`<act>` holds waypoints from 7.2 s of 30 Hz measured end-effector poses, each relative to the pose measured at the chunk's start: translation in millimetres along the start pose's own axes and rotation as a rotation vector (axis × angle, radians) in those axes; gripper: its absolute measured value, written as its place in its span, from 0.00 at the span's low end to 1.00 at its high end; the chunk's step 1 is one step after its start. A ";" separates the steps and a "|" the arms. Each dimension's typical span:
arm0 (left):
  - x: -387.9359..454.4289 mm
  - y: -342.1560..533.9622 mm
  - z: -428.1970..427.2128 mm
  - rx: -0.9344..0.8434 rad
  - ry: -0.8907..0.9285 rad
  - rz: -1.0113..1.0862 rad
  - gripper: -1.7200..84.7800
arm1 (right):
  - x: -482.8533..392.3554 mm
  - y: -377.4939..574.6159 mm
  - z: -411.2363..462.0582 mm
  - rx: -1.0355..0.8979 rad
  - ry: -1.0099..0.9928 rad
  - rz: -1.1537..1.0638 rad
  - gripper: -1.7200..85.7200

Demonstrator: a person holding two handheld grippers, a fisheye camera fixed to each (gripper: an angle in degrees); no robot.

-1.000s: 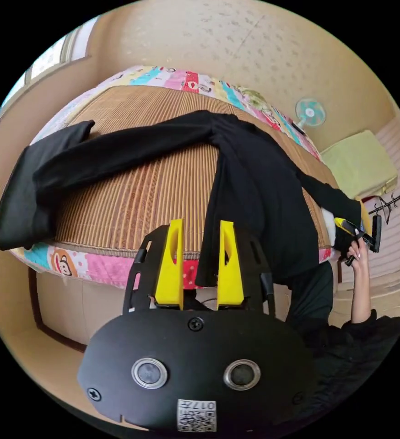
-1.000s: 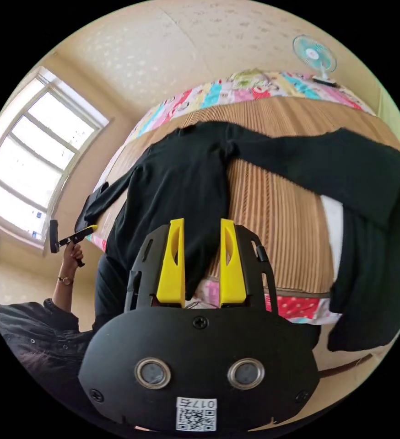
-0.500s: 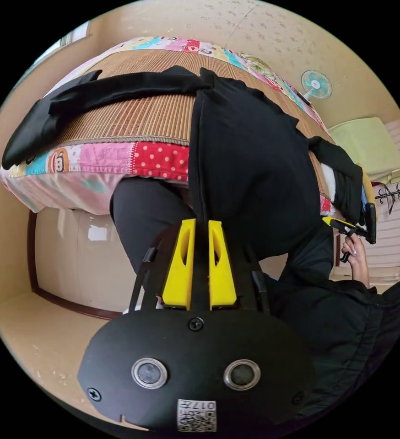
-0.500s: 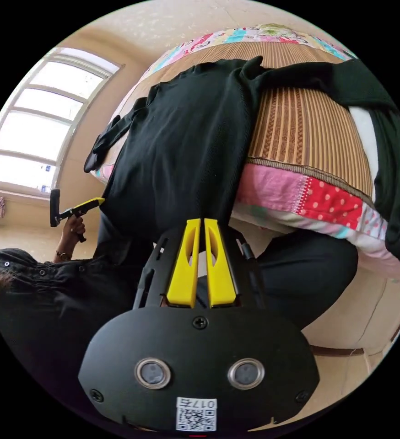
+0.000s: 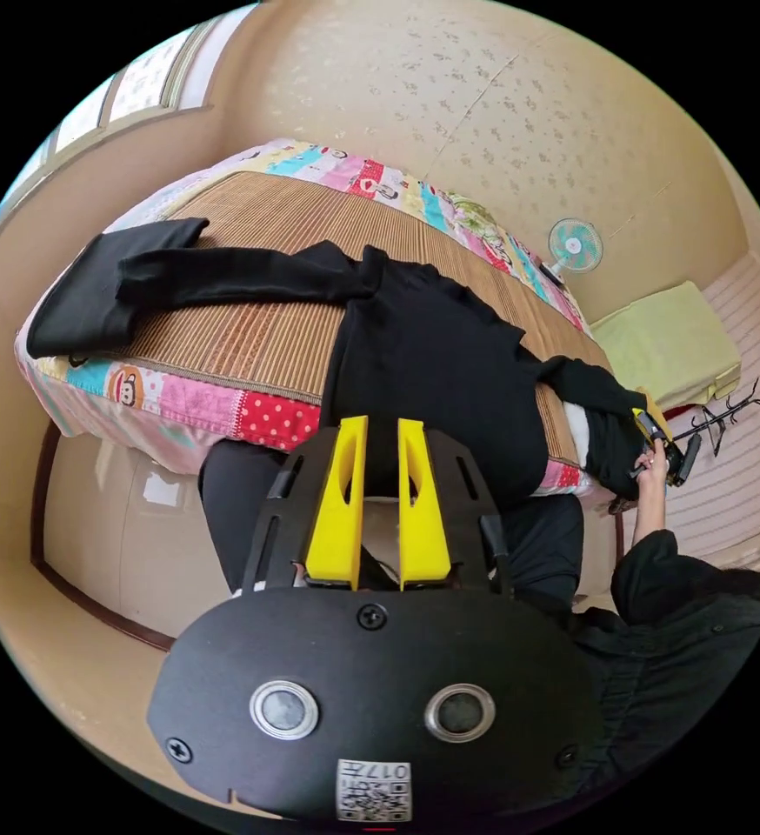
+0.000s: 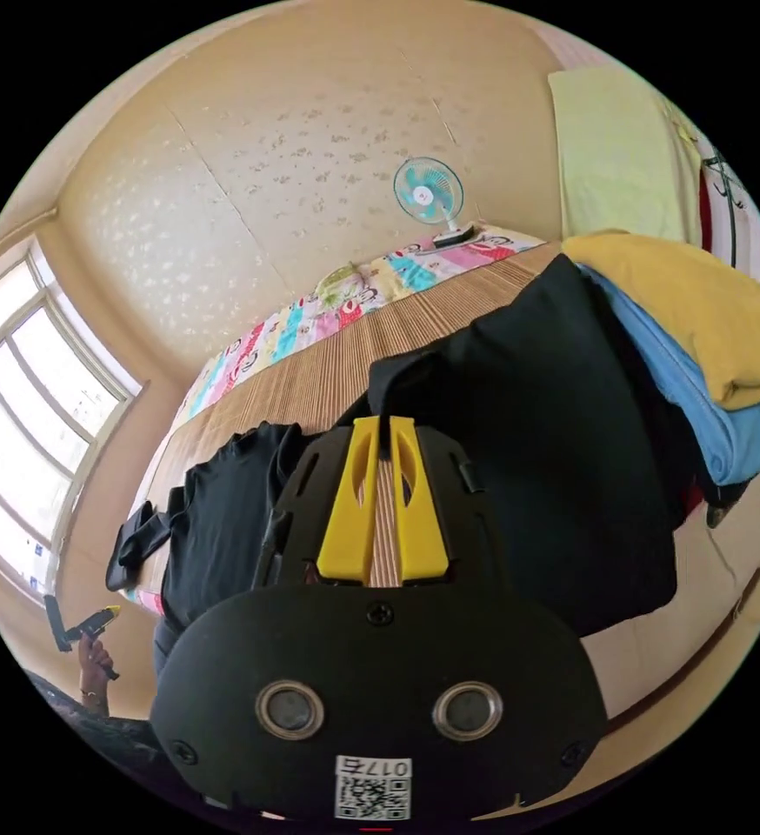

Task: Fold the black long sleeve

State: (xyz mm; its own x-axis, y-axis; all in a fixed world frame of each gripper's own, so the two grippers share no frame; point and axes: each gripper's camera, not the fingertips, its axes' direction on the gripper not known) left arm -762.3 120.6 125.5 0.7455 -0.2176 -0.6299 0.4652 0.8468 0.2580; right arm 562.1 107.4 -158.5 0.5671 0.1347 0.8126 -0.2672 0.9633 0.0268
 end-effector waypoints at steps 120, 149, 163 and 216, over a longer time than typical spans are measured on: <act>-50.5 43.4 126.2 -0.125 0.073 0.078 0.15 | -143.0 186.2 142.4 -0.630 -0.108 -0.234 0.15; -120.1 90.7 -82.7 0.077 0.784 0.385 0.07 | -47.3 109.8 7.7 -0.520 -0.898 -0.208 0.06; -158.7 -111.0 -44.6 0.192 0.470 -0.017 0.12 | -185.5 -46.8 124.8 -0.433 -0.307 -0.251 0.09; 205.8 -32.3 132.6 -0.078 0.712 0.453 0.09 | -147.5 161.4 194.3 -0.371 -0.196 -0.263 0.03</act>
State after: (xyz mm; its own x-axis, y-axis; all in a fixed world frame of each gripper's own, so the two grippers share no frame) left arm -560.6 -15.9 84.7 0.3612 0.4865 -0.7955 0.1402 0.8150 0.5622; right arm 284.0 197.8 -160.9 0.4110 -0.1360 0.9014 0.1810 0.9813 0.0655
